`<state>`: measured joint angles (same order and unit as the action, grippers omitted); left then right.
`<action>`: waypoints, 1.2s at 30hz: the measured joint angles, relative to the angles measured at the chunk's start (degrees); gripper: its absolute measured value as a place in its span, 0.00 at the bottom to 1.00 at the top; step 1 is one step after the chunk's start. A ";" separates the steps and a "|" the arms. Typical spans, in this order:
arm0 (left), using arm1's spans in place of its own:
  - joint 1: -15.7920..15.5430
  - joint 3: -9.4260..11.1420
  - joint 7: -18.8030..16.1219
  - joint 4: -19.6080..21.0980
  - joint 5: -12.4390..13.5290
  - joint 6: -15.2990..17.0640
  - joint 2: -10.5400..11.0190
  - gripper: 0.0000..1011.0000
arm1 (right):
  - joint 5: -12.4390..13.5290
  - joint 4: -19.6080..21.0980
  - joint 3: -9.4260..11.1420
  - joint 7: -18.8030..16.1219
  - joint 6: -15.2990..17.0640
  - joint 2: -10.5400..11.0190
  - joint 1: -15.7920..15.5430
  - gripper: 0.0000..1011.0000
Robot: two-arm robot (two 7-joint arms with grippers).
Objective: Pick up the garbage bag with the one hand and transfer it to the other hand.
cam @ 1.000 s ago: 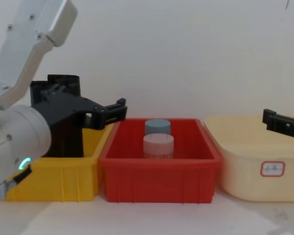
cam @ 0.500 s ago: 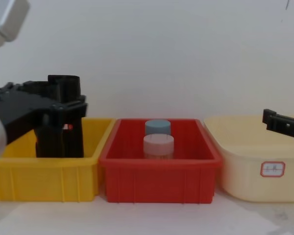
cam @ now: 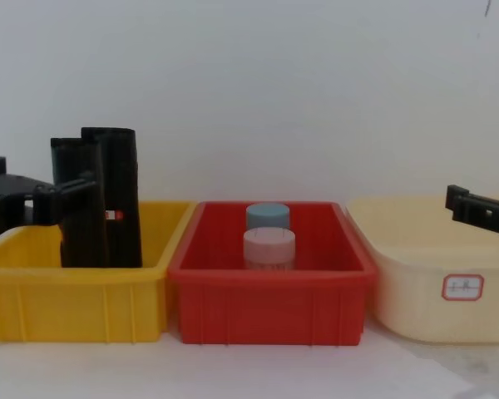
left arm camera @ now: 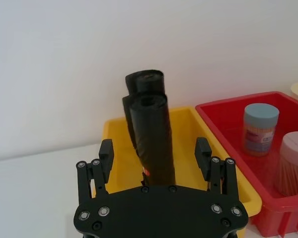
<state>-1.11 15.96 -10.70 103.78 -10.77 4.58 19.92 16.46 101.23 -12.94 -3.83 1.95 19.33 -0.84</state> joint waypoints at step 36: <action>-5.94 -1.98 4.88 -8.92 -4.08 -2.83 -5.05 0.99 | 0.00 0.00 0.00 0.00 0.00 0.00 0.00 0.99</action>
<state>-7.05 13.98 -5.82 94.86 -14.84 1.75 14.87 16.46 101.22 -12.94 -3.83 1.95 19.33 -0.84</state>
